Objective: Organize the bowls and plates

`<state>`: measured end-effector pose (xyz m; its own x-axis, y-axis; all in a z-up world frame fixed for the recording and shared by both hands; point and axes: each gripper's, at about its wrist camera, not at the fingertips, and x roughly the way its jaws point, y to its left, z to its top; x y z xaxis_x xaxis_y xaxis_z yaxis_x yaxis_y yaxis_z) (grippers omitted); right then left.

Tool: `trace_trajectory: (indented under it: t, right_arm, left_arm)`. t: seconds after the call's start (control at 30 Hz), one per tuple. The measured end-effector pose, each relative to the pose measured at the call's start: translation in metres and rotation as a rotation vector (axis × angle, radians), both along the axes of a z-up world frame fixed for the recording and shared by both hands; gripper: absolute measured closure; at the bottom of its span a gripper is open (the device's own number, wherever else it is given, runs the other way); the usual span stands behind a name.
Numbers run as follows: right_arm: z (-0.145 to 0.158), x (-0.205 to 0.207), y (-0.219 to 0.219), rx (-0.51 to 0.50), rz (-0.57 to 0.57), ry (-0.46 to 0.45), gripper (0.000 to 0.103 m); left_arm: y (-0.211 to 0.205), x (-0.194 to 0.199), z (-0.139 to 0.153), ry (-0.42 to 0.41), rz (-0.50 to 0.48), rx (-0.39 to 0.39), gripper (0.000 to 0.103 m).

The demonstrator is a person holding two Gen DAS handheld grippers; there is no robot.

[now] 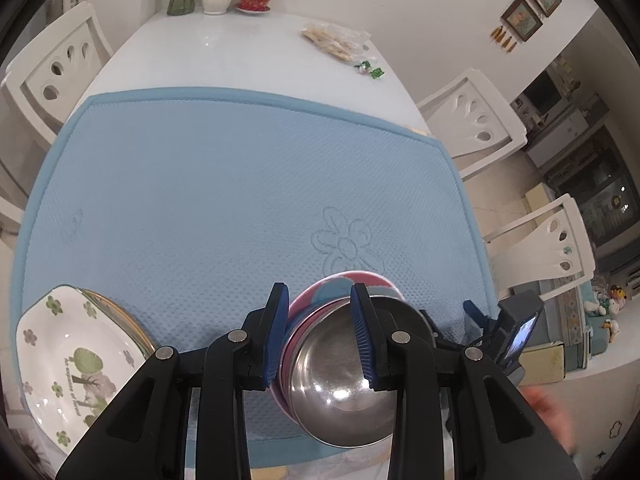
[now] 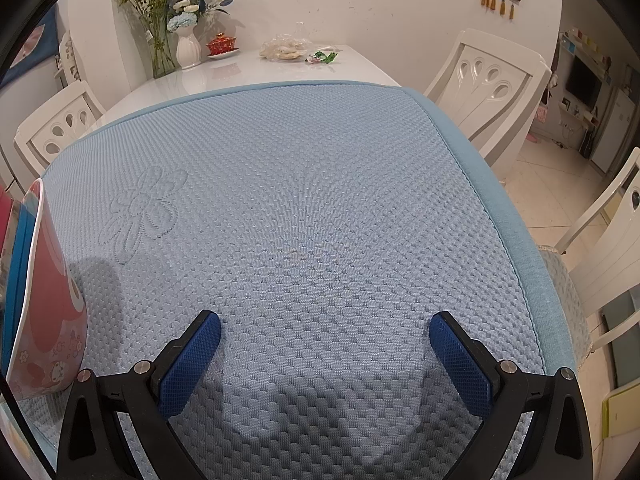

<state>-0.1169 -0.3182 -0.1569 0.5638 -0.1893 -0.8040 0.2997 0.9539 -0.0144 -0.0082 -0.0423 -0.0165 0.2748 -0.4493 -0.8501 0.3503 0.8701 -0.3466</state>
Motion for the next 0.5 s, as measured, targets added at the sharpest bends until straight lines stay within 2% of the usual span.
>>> trace_trajectory:
  t: [0.2,0.3,0.37,0.47,0.5]
  right_arm:
    - [0.000,0.000,-0.001,-0.001,0.000,0.001,0.000]
    - [0.001,0.000,0.001,-0.004,-0.008,0.001,0.000]
    - [0.002,-0.003,0.003,-0.003,-0.008,0.001,0.000]
    - [0.003,-0.003,0.002,0.009,-0.020,0.009,0.000]
    - [0.004,-0.003,0.002,0.031,-0.030,0.042,0.000]
  left_arm:
    - [-0.003,-0.006,-0.007,0.030,0.001,-0.012,0.074]
    - [0.000,-0.011,-0.010,0.038,-0.002,-0.006,0.067]
    - [0.005,-0.012,-0.013,0.046,0.017,-0.013,0.056]
    - [0.014,-0.013,-0.016,0.060,0.033,-0.037,0.055]
    - [0.015,-0.013,-0.016,0.064,0.027,-0.036,0.055]
